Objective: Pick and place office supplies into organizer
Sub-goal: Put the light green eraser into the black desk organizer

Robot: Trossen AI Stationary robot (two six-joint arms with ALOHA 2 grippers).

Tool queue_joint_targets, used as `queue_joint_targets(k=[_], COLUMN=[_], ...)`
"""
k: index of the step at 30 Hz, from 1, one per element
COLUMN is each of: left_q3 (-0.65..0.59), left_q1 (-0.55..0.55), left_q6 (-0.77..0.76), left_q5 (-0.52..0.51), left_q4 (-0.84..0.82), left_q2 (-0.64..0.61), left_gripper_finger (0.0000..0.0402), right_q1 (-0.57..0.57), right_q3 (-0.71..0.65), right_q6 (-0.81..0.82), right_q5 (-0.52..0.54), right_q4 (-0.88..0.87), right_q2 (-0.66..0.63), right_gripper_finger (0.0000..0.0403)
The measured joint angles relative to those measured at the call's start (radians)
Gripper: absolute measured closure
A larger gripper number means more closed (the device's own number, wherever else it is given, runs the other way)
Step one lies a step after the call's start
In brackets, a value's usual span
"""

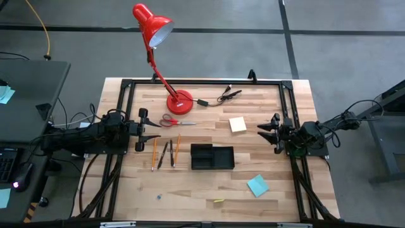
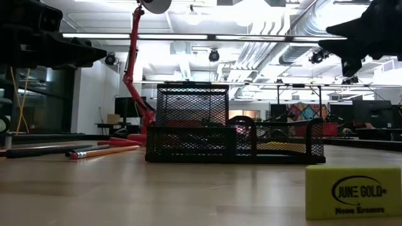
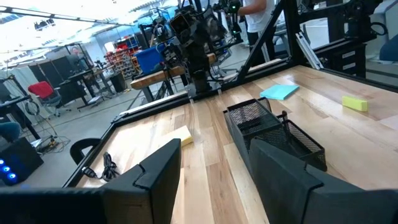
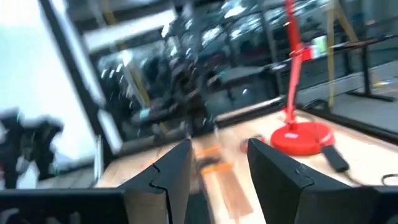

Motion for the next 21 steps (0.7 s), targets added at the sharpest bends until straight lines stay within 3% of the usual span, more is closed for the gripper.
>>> queue_joint_targets(k=[5,10,14,17,21], left_q3=[0.0,0.0,0.0,0.0,0.0], left_q1=[0.0,0.0,0.0,0.0,-0.001], left_q6=[-0.021,-0.371,-0.468,-0.545,-0.569], left_q5=[-0.005,-0.005,-0.061,-0.086,-0.126], left_q4=[0.092,0.364,0.483,0.545,0.567], left_q2=[0.0,0.0,0.0,0.0,0.0], left_gripper_finger=[0.0222,0.0222,0.0222,0.0222,0.0222], right_q1=[0.0,0.0,0.0,-0.001,0.0], right_q3=[0.0,0.0,0.0,0.0,0.0], right_q6=[0.235,0.634,0.757,0.836,0.807], right_q5=[0.257,0.536,0.685,0.718,0.711], right_q4=[0.228,0.412,0.399,0.4,0.33], right_q2=[0.0,0.0,0.0,-0.001,0.0], right_gripper_finger=[0.0253,0.0253,0.0253,0.0253,0.0253])
